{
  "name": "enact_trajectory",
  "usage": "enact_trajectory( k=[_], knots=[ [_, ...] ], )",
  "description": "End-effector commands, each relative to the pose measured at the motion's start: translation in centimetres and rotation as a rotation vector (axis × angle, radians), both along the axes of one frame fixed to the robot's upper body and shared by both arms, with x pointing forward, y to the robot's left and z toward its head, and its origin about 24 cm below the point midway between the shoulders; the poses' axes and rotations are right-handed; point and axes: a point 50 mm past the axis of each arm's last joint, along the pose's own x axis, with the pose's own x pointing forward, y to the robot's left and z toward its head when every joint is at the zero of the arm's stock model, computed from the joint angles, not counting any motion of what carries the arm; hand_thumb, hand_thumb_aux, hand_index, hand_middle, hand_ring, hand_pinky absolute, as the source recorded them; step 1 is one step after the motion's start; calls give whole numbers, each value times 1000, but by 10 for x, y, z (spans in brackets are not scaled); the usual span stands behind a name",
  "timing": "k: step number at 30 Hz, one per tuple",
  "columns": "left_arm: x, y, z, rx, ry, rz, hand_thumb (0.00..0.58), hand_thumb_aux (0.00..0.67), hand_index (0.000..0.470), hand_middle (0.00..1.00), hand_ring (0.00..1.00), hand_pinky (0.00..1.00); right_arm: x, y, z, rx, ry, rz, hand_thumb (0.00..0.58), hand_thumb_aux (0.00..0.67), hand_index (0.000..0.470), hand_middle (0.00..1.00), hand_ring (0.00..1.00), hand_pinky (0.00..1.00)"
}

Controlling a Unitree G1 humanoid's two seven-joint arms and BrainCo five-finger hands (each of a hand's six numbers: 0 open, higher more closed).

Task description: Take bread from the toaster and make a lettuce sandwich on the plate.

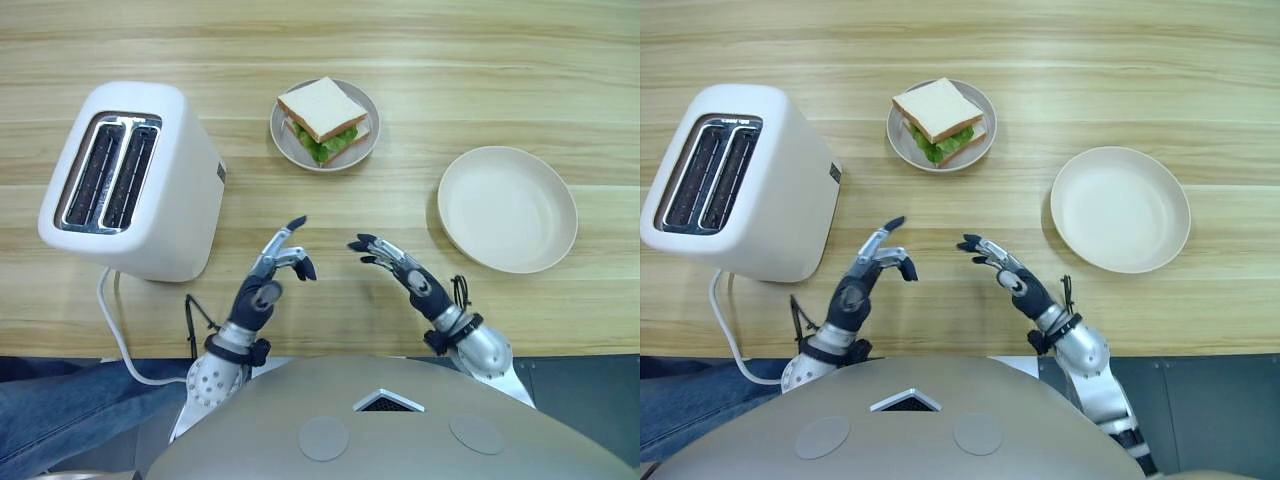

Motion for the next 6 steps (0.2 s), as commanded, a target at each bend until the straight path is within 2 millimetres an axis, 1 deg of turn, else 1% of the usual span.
enact_trajectory(
  k=[1, 4, 6],
  knots=[
    [-5, 4, 4, 15, -20, 47, 0, 0, 0, 0, 0, 0, -4, 2, 5, 42, -18, -4, 0, 0, 0, 0, 0, 0],
    [-4, 4, 3, 13, -21, 81, 0, 0, 0, 0, 0, 0, -1, 1, 5, 37, -29, -13, 0, 0, 0, 0, 0, 0],
    [-4, 1, 1, 26, -17, 83, 0, 0, 0, 0, 0, 0, -3, 0, 7, 9, -38, -18, 0, 0, 0, 0, 0, 0]
  ],
)
